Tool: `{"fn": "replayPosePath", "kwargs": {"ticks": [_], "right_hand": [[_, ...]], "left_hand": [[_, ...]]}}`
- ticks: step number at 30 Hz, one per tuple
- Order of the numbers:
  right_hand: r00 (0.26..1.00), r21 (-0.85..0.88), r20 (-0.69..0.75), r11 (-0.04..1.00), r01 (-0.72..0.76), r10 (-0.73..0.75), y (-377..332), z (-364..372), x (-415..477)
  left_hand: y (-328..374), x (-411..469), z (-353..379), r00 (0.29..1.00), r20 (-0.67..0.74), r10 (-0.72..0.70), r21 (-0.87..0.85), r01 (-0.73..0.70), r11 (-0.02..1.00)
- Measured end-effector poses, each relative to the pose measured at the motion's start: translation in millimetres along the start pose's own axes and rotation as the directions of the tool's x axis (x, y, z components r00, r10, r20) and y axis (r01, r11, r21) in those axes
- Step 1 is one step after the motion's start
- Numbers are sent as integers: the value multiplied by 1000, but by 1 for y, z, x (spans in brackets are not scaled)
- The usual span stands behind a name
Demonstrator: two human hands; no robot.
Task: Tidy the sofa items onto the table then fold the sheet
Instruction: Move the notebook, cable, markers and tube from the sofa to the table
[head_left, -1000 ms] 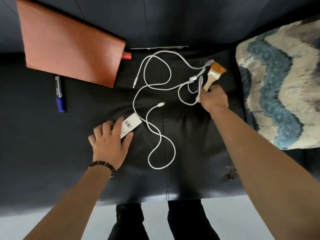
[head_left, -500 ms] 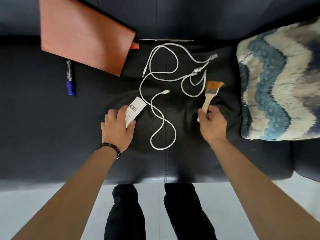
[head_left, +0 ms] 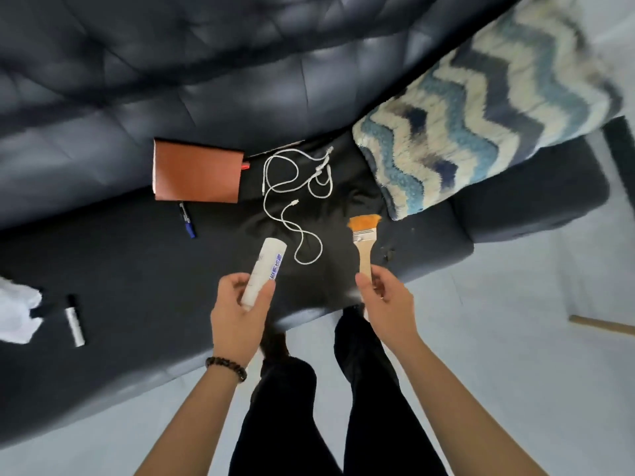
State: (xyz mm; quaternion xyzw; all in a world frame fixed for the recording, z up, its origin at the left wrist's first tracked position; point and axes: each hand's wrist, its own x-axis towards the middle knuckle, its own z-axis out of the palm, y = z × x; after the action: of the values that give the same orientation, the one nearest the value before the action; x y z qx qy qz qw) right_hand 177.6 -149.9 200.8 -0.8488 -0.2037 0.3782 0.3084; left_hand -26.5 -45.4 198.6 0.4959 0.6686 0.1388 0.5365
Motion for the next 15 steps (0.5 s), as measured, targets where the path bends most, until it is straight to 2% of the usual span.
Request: {"fn": "replayPosePath", "kwargs": {"ticks": [4,8,11,15], "right_hand": [[990,91,-138,996,15,-2,-33,-75,-88],[941,213,-338,974,75,1,-38,-145,-170],[865,282,-501,952,123,37,-18,-193,-226],[749,380,-649,910,166,135,37,-244,-299]], "left_hand": [[67,-47,-39,978,137,158,35,-164,986],[130,-97,-42,896,280,344,58,-373,926],[166,-148,-14,777,387,497,31,-550,835],[191,-241,50,581,516,629,-53,-711,701]]}}
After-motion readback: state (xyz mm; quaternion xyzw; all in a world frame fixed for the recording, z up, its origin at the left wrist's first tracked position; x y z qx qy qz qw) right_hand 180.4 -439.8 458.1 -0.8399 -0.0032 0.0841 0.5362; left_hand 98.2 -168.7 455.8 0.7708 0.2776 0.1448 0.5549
